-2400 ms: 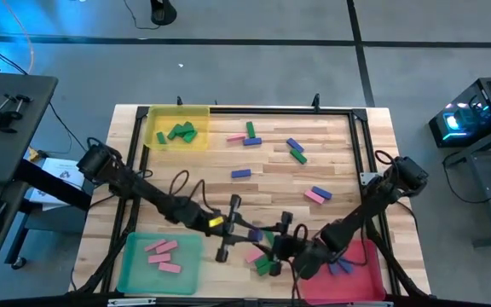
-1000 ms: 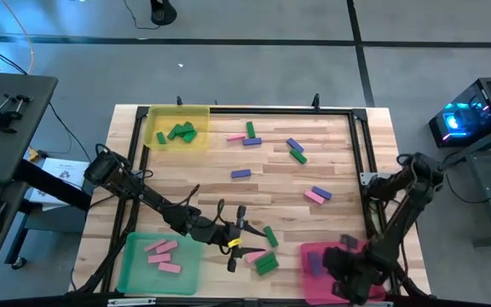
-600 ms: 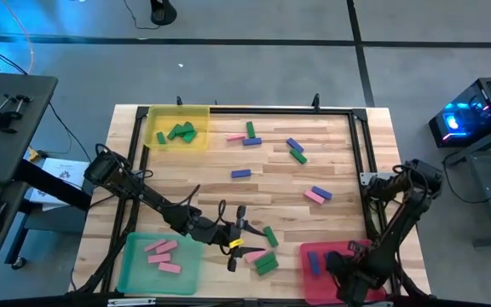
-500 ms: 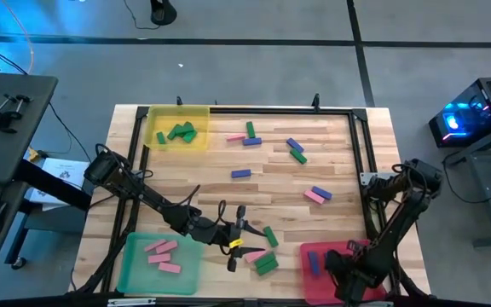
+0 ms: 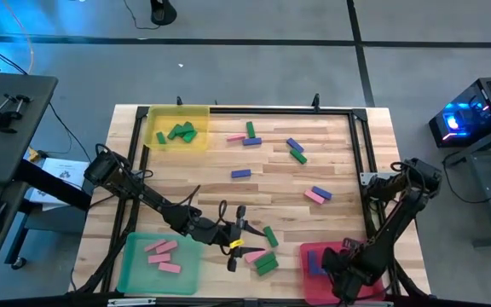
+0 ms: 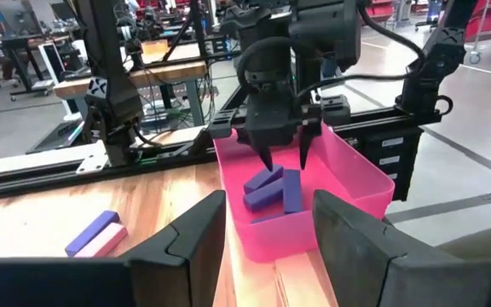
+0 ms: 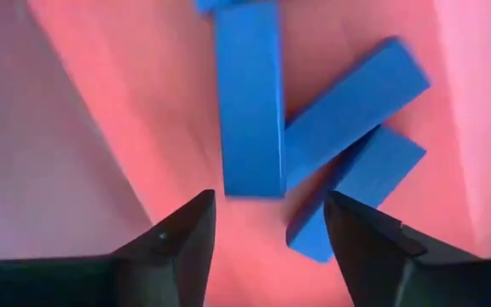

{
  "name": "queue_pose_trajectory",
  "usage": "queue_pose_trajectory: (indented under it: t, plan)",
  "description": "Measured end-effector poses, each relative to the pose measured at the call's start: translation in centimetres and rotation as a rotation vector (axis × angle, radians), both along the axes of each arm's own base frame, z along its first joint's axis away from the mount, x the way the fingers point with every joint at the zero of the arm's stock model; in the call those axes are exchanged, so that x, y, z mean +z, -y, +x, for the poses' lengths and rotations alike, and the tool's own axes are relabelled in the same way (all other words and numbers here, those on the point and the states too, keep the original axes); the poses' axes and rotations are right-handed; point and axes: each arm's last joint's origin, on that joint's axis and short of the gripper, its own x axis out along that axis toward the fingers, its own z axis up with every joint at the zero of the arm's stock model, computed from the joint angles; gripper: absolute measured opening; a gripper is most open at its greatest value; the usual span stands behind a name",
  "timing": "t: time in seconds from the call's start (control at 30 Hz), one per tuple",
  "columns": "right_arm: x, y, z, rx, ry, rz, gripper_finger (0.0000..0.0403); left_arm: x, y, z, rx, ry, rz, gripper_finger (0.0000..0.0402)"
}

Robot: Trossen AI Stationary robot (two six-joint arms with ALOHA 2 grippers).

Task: Sort blocks
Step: Put the violet block into the pink bin

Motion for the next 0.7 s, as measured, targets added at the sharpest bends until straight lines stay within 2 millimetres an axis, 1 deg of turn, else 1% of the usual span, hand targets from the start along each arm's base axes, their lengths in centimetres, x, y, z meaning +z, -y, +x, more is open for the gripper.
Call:
queue_pose_trajectory:
  t: [0.13,0.23,0.3,0.4,0.5,0.57,0.63,0.7]
  plan:
    - [0.2,0.0,-0.1,0.082,-0.010,0.026,0.0208,-0.1,0.0,0.0,0.009,-0.007,-0.004,0.0163]
    - [1.4,0.3,-0.3,0.108,0.033,0.050,0.0208,-0.1,0.0,0.0,0.011,-0.008,-0.003,0.0163]
    - [2.6,0.7,-0.4,0.113,0.099,0.057,0.0208,-0.1,-0.1,0.0,0.012,-0.008,-0.003,0.0163]
    - [4.8,1.4,-0.9,0.166,0.284,0.025,0.0209,-0.1,-0.2,0.0,0.019,-0.008,-0.011,0.0163]
    - [7.0,2.4,-1.3,0.254,0.536,-0.092,0.0209,-0.1,-0.4,0.2,0.030,-0.010,-0.028,0.0163]
    - [8.2,3.2,-1.3,0.288,0.714,-0.227,0.0209,-0.1,-0.6,0.3,0.036,-0.013,-0.036,0.0163]
    - [8.8,4.3,-1.2,0.271,0.825,-0.358,0.0209,-0.1,-0.8,0.4,0.044,-0.014,-0.046,0.0163]
    - [8.5,5.7,-0.7,0.217,0.876,-0.463,0.0209,-0.1,-1.0,0.4,0.050,-0.014,-0.051,0.0163]
